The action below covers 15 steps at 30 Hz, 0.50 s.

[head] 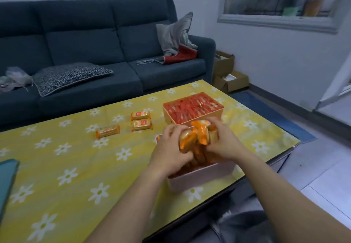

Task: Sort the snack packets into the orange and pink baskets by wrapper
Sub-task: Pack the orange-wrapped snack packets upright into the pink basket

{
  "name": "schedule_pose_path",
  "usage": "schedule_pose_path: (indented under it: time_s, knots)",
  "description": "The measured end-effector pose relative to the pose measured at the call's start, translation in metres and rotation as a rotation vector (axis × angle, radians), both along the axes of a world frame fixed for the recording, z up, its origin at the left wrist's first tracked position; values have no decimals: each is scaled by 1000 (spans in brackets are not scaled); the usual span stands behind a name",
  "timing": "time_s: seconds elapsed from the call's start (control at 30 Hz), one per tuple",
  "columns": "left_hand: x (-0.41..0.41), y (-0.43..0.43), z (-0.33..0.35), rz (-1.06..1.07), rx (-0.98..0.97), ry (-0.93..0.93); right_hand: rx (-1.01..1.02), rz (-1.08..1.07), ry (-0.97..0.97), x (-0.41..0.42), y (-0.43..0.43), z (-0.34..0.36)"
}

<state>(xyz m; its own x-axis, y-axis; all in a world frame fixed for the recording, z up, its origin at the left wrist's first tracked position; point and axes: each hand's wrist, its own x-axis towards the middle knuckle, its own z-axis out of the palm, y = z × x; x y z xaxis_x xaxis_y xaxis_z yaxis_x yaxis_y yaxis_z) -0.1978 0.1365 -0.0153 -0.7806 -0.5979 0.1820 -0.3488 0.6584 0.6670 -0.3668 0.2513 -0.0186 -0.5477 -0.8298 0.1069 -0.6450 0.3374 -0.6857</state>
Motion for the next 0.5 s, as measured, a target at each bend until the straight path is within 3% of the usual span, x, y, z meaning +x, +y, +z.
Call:
schedule_pose_path:
  time_s: [0.07, 0.13, 0.27, 0.5]
  knots:
    - [4, -4, -11, -92, -110, -286, 263, 140, 61, -4, -3, -16]
    - [8, -7, -10, -140, -71, -385, 447, 161, 119, -7, -5, -16]
    - [13, -10, -2, -185, 81, -346, 543, 98, 107, -8, -2, 14]
    - [11, -8, 1, -133, 49, -233, 475, -8, 164, -4, 11, 42]
